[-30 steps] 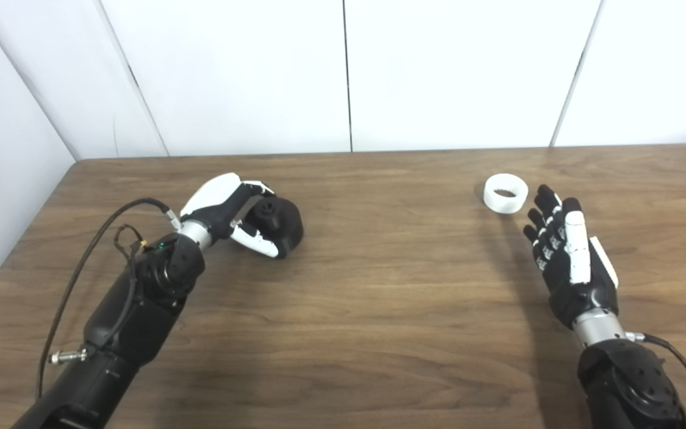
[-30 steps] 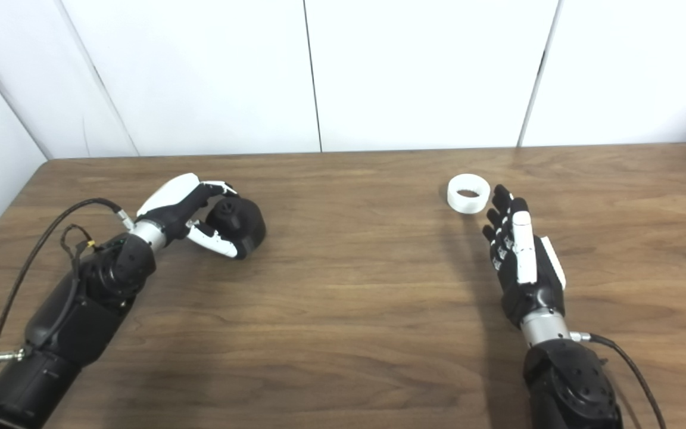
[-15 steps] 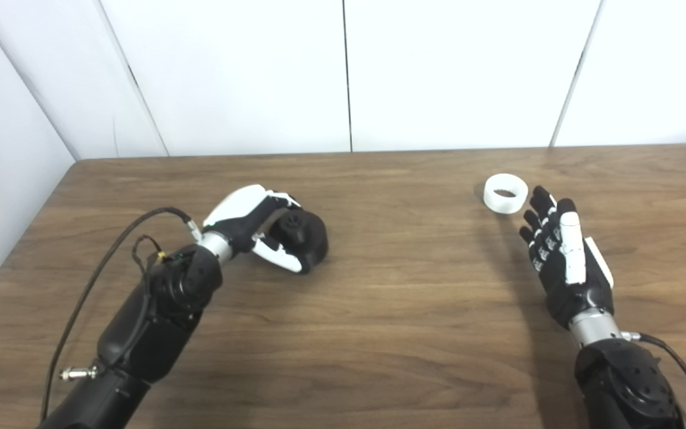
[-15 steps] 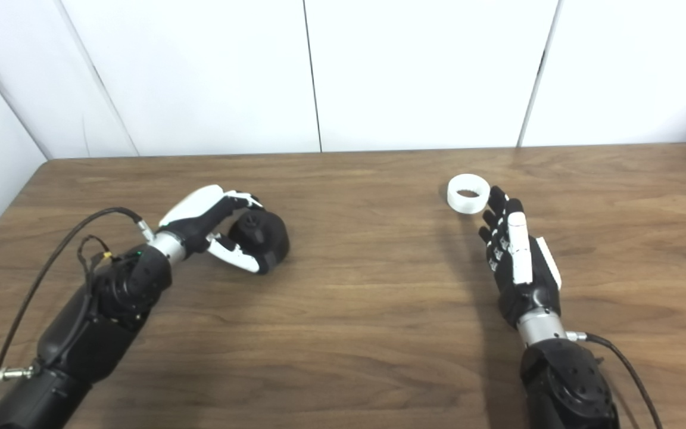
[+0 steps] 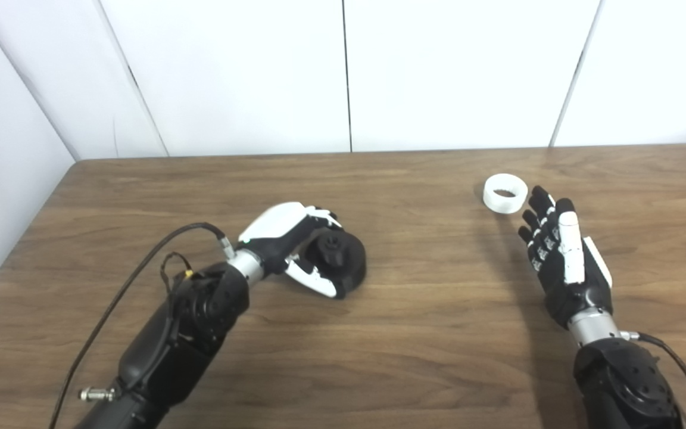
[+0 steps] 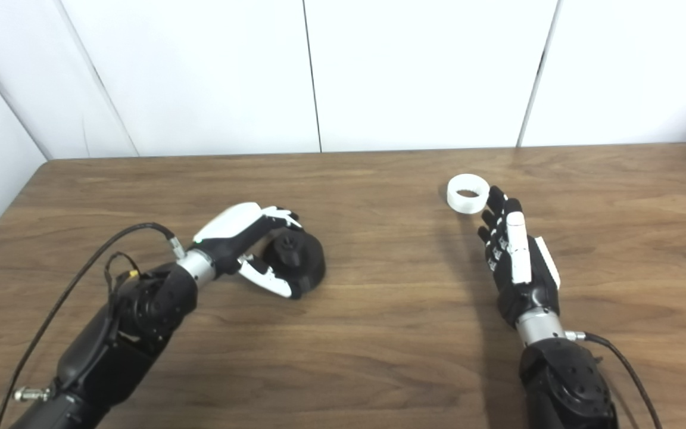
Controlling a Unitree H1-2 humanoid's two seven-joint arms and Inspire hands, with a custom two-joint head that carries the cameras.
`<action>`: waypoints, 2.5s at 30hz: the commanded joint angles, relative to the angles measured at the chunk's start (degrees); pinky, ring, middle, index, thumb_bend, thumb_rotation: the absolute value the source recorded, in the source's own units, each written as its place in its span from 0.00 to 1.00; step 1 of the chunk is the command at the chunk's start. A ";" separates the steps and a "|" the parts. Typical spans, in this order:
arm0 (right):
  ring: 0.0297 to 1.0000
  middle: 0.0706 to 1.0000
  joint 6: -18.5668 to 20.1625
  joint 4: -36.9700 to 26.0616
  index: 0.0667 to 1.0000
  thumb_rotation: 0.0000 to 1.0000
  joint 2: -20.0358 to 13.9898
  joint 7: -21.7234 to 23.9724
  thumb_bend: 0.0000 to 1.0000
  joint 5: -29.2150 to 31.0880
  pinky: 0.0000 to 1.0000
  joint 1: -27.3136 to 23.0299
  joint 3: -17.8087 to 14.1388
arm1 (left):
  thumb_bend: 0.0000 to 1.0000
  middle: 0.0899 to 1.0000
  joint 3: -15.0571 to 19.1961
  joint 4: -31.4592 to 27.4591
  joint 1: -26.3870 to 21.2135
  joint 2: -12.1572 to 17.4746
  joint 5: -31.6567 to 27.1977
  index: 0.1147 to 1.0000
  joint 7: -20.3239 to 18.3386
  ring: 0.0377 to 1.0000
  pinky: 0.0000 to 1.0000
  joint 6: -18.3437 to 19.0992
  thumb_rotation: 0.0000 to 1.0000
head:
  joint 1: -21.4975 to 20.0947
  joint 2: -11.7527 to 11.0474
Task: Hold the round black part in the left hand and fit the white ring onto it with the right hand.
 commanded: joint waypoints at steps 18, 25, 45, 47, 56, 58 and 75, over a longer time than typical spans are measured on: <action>1.00 1.00 -1.13 -2.27 0.98 1.00 0.89 -0.03 0.50 -0.15 1.00 -1.92 0.39 | 0.91 0.92 -5.62 -6.71 3.44 -2.84 3.33 0.66 -2.21 0.98 0.88 -2.02 0.35 | -0.86 0.30; 1.00 1.00 -1.14 -2.59 0.98 1.00 1.04 -0.11 0.51 -0.33 1.00 -1.64 0.35 | 0.91 0.93 -6.53 -6.90 4.02 -3.70 3.82 0.66 -2.39 0.99 0.89 -2.66 0.38 | -1.19 0.48; 0.99 0.98 -3.51 -2.89 0.94 0.80 -0.20 -1.31 0.51 -4.15 0.96 -2.10 0.48 | 0.90 0.93 -6.82 -5.81 4.38 -5.07 4.34 0.66 -2.31 0.99 0.87 -3.08 0.34 | -1.57 1.14; 0.97 0.96 -4.08 -3.38 0.91 0.61 -1.25 -2.09 0.55 -7.32 0.93 -2.91 0.82 | 0.90 0.93 -6.85 -5.68 4.37 -5.04 4.39 0.66 -2.25 0.99 0.87 -3.18 0.34 | -1.68 1.11; 0.92 0.91 0.13 -6.19 0.81 0.38 -14.05 -3.19 0.75 -33.38 0.85 -11.83 6.74 | 0.90 0.93 -6.72 -4.22 4.26 -5.50 4.23 0.66 -2.02 0.99 0.88 -3.37 0.35 | -2.15 0.85; 0.92 0.91 1.25 -5.70 0.79 0.35 -15.14 -2.26 0.78 -34.86 0.85 -13.50 7.42 | 0.91 0.93 -6.67 -3.95 4.25 -5.72 4.20 0.66 -1.91 0.99 0.88 -3.50 0.34 | -2.15 0.85; 0.95 0.91 -1.92 12.53 0.72 0.29 -19.00 3.68 0.89 -39.48 0.86 -25.41 13.70 | 0.90 0.94 -6.48 -2.59 3.95 -6.35 4.01 0.66 -1.90 1.00 0.89 -4.55 0.35 | -2.63 0.51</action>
